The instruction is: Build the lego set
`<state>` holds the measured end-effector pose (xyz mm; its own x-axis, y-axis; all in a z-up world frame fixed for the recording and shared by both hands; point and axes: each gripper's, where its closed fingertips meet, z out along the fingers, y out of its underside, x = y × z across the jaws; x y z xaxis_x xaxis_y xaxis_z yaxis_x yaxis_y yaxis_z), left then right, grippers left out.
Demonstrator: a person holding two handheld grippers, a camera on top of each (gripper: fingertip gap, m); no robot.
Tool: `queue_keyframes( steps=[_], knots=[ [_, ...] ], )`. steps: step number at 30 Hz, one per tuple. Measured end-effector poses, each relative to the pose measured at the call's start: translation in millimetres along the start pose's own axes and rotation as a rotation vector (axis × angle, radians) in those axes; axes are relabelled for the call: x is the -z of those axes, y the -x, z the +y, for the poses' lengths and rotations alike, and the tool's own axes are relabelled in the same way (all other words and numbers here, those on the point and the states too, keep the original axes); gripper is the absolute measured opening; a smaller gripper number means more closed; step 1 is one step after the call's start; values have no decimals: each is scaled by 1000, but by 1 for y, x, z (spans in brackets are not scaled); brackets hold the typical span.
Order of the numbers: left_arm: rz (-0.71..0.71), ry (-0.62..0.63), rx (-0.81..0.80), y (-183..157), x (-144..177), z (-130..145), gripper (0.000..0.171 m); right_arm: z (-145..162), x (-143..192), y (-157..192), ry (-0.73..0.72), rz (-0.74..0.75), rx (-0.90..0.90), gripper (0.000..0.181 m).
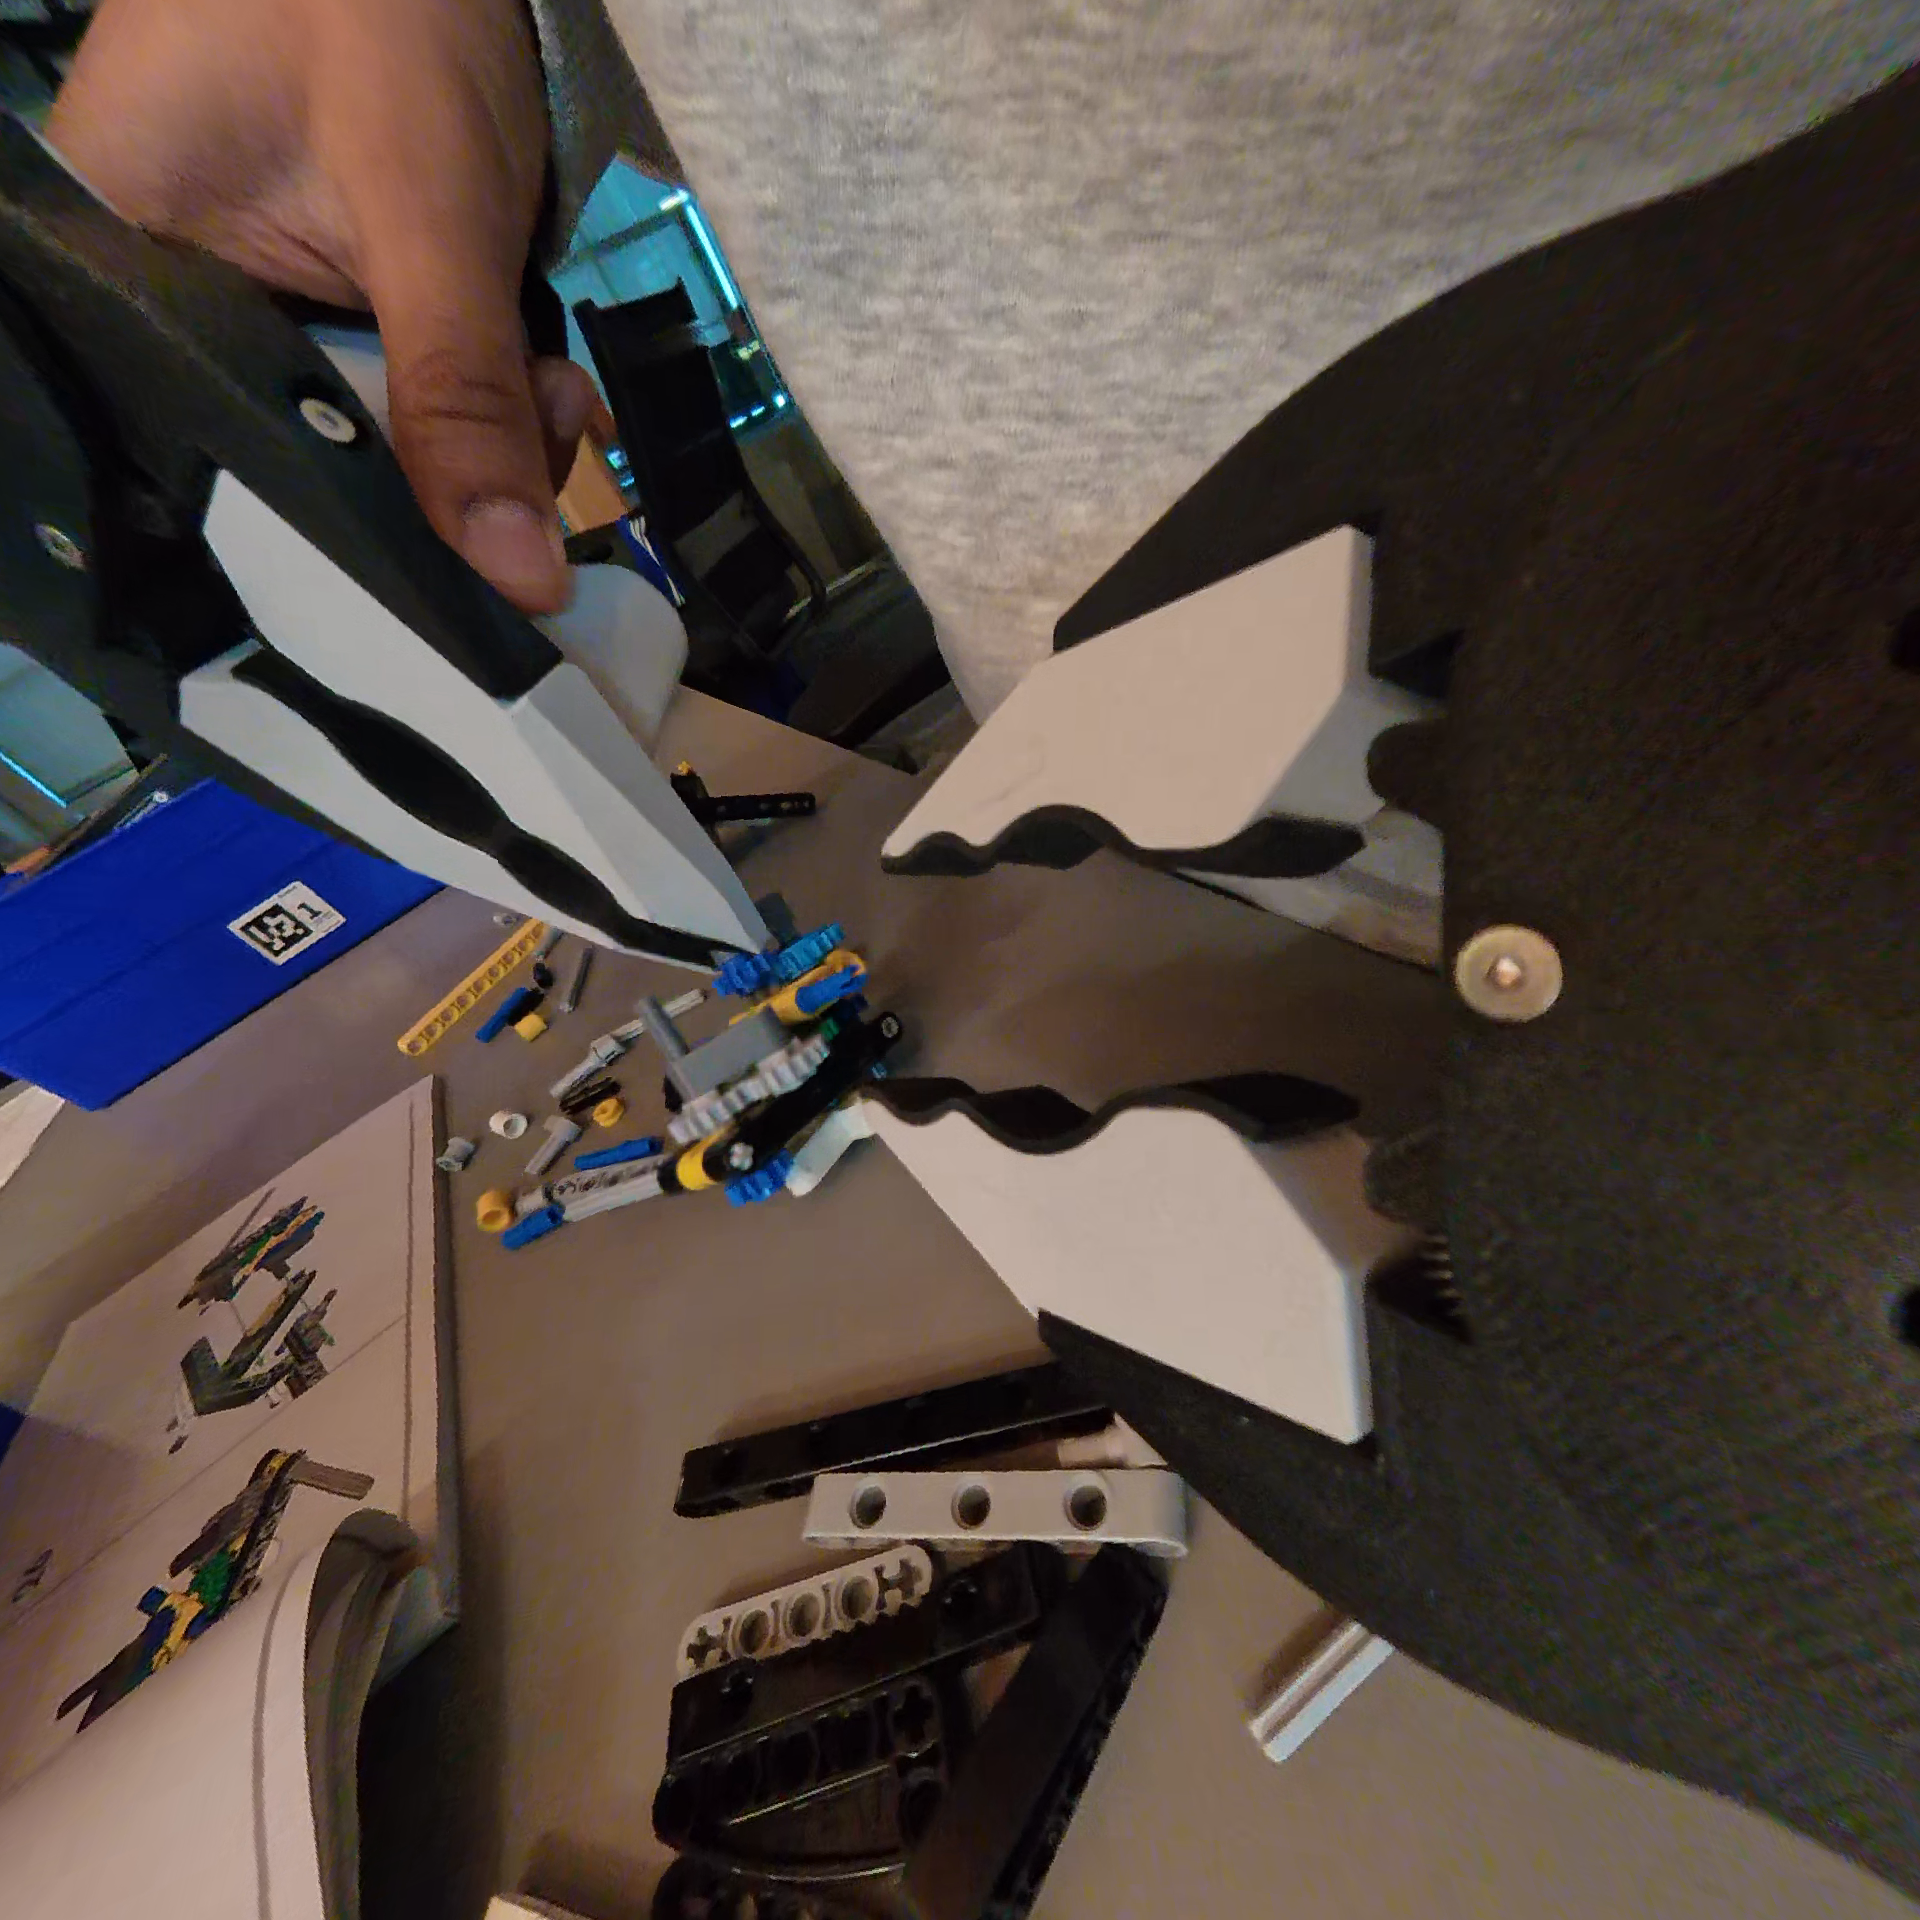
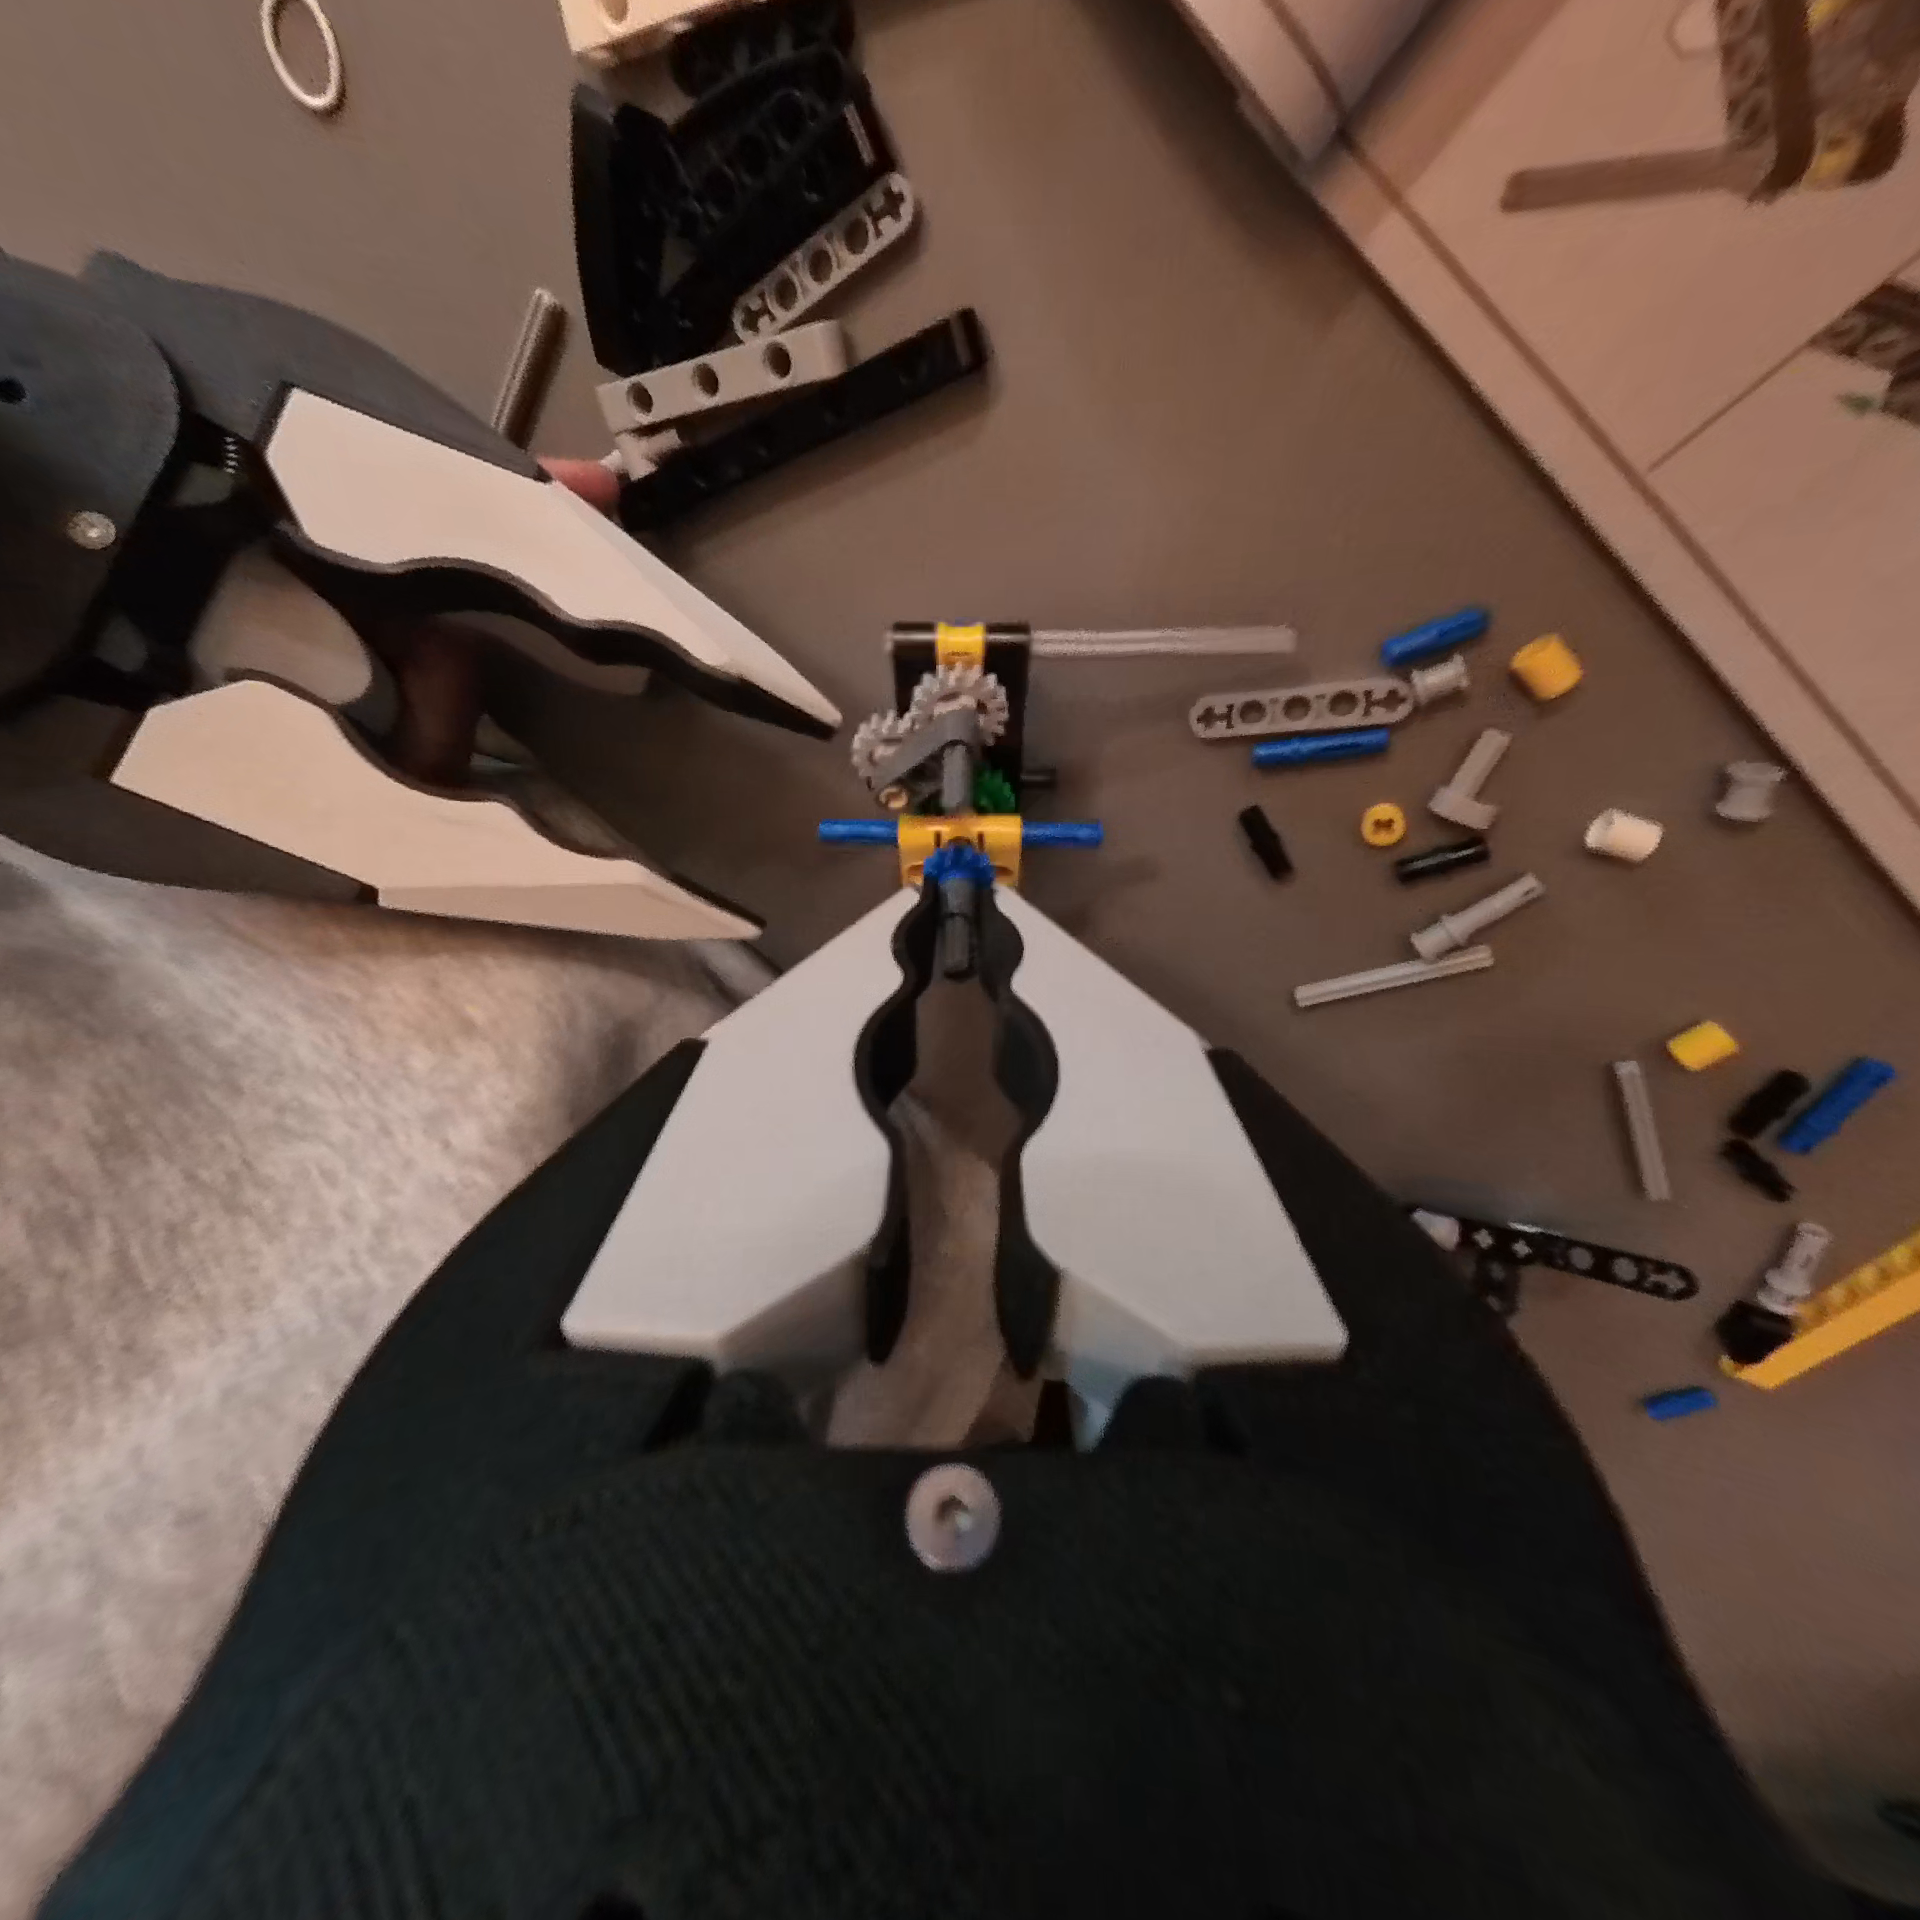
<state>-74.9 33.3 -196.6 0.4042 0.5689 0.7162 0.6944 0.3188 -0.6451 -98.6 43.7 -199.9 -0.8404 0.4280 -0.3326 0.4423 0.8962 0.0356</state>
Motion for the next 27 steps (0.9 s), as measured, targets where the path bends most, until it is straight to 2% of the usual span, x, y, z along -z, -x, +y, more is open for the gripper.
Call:
queue_keyframes(
  steps=[3,7,13,27],
  knots=[
    [13,-2,13,0,1,-1,37,-4,3,-2,-10,45,32,15],
    [25,-4,29,-1,2,-1,37,-3,9,0,-35,26,16,21],
    [18,-3,28,0,1,-1,37,1,21,0,-153,6,-16,22],
    [-17,-4,-7,1,1,0,36,28,28,-9,-304,127,65,22]
  ],
)
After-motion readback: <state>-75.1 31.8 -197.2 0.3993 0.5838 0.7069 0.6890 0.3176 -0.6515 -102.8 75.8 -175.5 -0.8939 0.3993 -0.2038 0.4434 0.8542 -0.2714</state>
